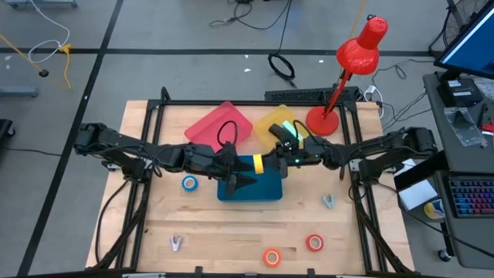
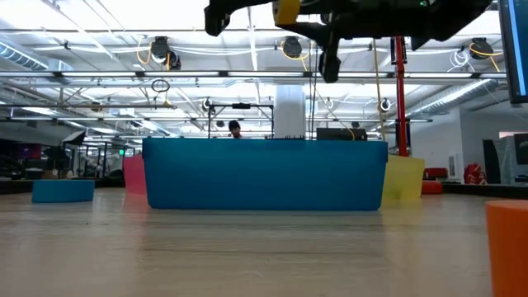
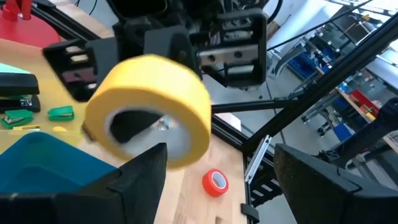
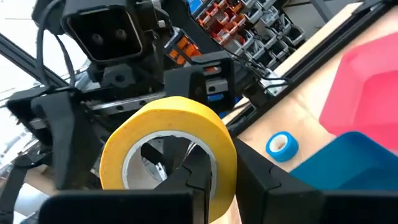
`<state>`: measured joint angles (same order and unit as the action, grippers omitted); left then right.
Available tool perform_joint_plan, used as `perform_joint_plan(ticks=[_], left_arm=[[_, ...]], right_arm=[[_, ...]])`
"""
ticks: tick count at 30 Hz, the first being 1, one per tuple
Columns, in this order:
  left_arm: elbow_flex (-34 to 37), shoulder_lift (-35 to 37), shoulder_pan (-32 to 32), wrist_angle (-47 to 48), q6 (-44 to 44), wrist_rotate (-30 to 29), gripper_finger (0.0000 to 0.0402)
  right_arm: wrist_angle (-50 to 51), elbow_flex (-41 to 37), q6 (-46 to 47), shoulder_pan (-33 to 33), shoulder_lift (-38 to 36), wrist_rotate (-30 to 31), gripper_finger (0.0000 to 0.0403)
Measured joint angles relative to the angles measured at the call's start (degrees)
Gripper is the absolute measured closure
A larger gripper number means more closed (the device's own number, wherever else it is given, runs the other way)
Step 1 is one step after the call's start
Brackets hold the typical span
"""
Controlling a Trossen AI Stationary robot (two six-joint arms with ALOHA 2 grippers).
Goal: Pick and place Stapler, Stapler remover, tape
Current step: Put the yellow tape into the pink bin
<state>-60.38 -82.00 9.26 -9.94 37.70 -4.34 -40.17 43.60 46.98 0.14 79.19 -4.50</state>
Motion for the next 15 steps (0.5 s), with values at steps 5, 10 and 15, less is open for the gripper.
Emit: perform_joint_plan(ticks=[5,10,15], left_arm=[[0.0,0.0,0.0,-1.3,0.1,-0.1,0.0110],[0.0,0.0,-0.3,-1.5,0.1,-0.2,0.0110],[0.0,0.0,-0.7,-1.5,0.6,-0.1,0.0115]], right_arm=[[-0.4,2.3,-1.6,0.0,2.5,0.0,0.0371],[-0.5,4.1,-2.3,-0.6,4.6,0.2,0.0371],[-0.2,5.0,-4.1,-1.3,4.5,1.7,0.0371]])
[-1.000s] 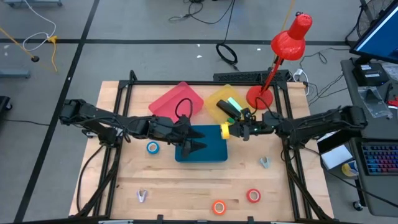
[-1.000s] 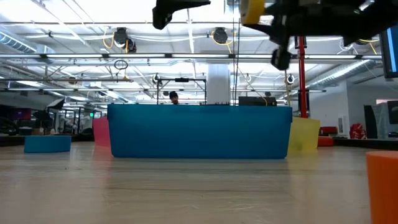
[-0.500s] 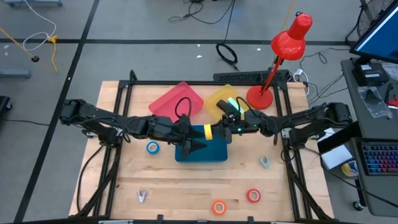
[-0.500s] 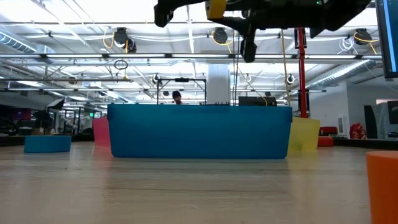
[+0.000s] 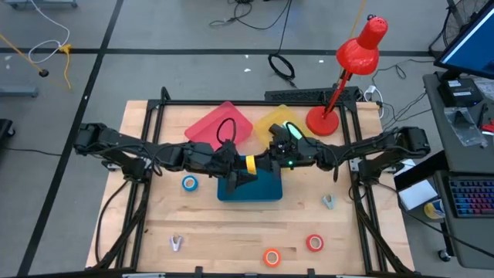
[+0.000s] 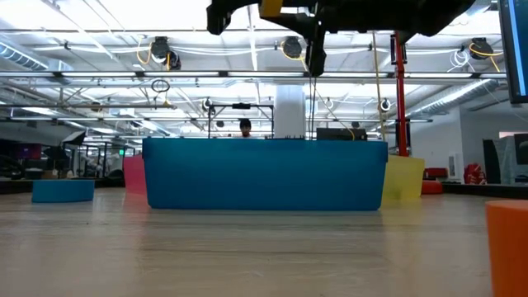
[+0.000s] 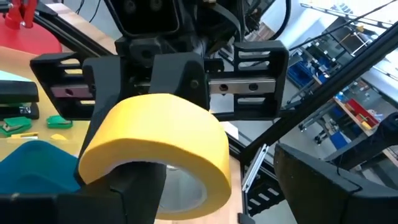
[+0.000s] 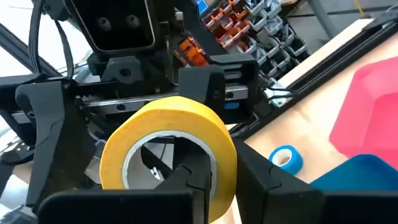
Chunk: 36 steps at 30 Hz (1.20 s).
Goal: Pick and place Stapler, Stapler remover, tape
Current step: Put the yellow tape into the pink bin
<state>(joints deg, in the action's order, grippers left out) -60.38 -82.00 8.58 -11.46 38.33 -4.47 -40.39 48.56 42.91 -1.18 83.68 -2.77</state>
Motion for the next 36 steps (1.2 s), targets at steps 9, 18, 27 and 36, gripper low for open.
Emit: perform_joint_plan(ticks=[9,18,27,36], left_arm=[[0.1,-0.1,-0.5,0.5,-1.9,0.1,0.0322],[0.0,0.4,-0.6,7.7,-2.4,3.0,0.0362],[0.0,5.7,-2.0,33.9,-2.0,-6.0,0.0363],[0.1,5.0,-13.8,54.1,-0.9,-20.4,0.0363]], right_arm=[[1.8,0.0,-0.6,-0.1,-0.1,1.1,0.0358],[6.7,-0.1,-2.3,0.9,0.1,-13.7,0.0281],[14.3,-0.2,-0.1,1.1,0.0,-23.0,0.0267],[7.2,-0.2,-0.3,1.1,0.0,-23.0,0.0273]])
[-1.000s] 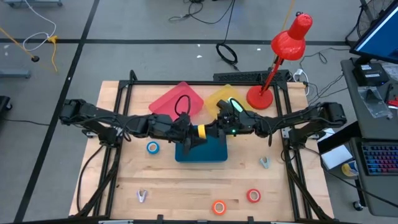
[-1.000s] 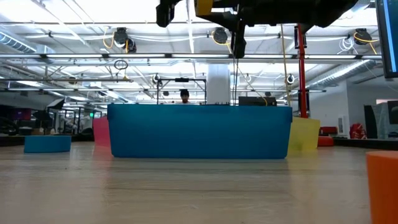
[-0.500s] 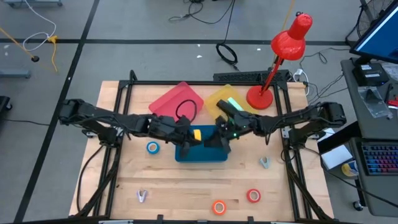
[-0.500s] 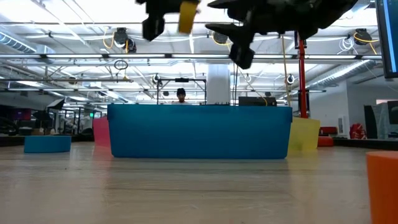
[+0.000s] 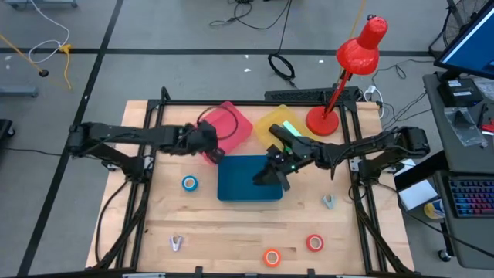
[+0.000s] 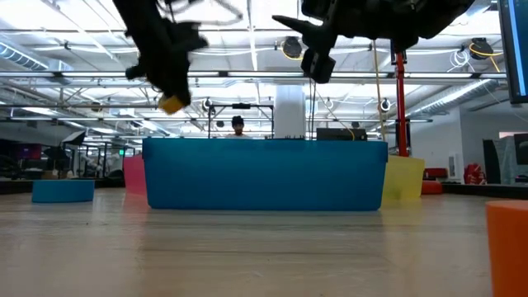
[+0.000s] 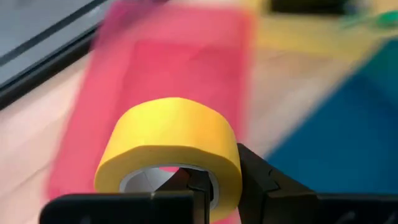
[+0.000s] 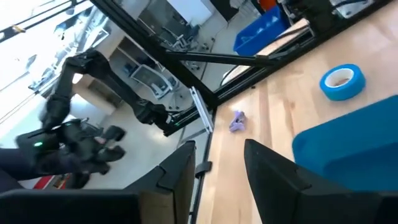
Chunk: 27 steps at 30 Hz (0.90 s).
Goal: Pick and place Stapler, Stapler remover, tape
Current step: Put the yellow tape into the pink bin
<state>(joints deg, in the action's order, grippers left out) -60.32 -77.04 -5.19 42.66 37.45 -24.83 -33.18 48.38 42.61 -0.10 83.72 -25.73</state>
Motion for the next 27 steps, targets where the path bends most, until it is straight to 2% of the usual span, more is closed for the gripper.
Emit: perform_joint_plan(ticks=[4,12,16,20,27], left_arm=[[0.0,-3.5,-7.4,0.5,-3.5,6.3,0.0363],[0.0,-13.6,-17.0,0.3,-7.8,12.8,0.0363],[0.0,-18.8,-19.5,0.1,-8.5,14.7,0.0363],[0.0,-22.7,-20.7,0.4,-8.5,15.0,0.0344],[0.0,-24.7,-21.8,0.3,-9.1,15.9,0.0336]], right_arm=[[-0.9,0.0,0.2,0.0,0.0,0.0,0.0273],[-1.1,0.0,0.2,0.0,0.0,0.2,0.0273],[-1.3,0.0,0.2,0.0,0.0,0.4,0.0273],[-1.3,0.0,0.2,0.0,0.0,0.4,0.0273],[-1.3,0.0,0.1,0.0,0.0,0.4,0.0273]])
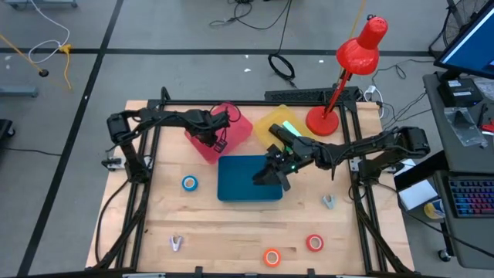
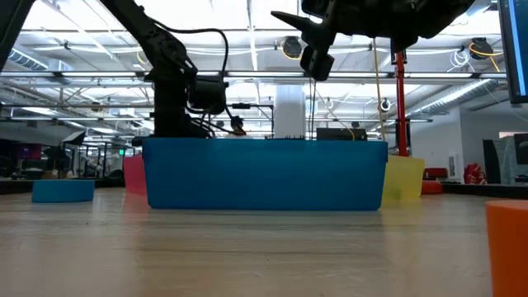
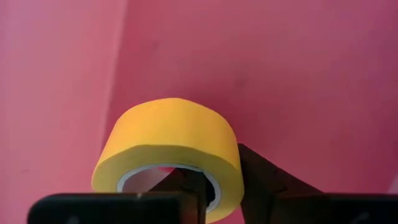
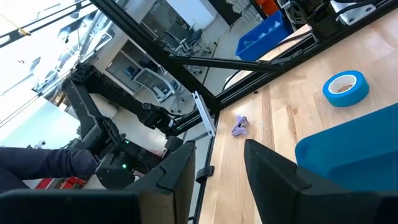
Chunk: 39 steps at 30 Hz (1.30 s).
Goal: Pick and place Stapler, Stapler remover, tape
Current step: Put the yellow tape into the pink bin, then put the blue tape into the pink bin
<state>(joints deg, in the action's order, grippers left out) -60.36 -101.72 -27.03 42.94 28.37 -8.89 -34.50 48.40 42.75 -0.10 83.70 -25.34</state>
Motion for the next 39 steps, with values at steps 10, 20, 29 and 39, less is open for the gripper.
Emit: perform_joint_plan(ticks=[10,20,29,39], left_arm=[[0.0,0.0,-0.1,-1.2,-1.4,0.1,0.0241],[0.0,12.7,2.0,3.1,0.8,6.7,0.0183],[-0.1,24.0,18.7,21.3,2.8,4.3,0.0207],[2.6,24.1,35.9,23.3,17.4,3.1,0.0218]], right_arm=[[0.0,0.0,-0.4,0.0,0.0,0.0,0.0273],[0.0,0.0,-0.4,0.0,0.0,0.0,0.0273],[0.0,0.0,-0.4,0.0,0.0,0.0,0.0273],[0.0,0.0,-0.6,0.0,0.0,0.0,0.0273]])
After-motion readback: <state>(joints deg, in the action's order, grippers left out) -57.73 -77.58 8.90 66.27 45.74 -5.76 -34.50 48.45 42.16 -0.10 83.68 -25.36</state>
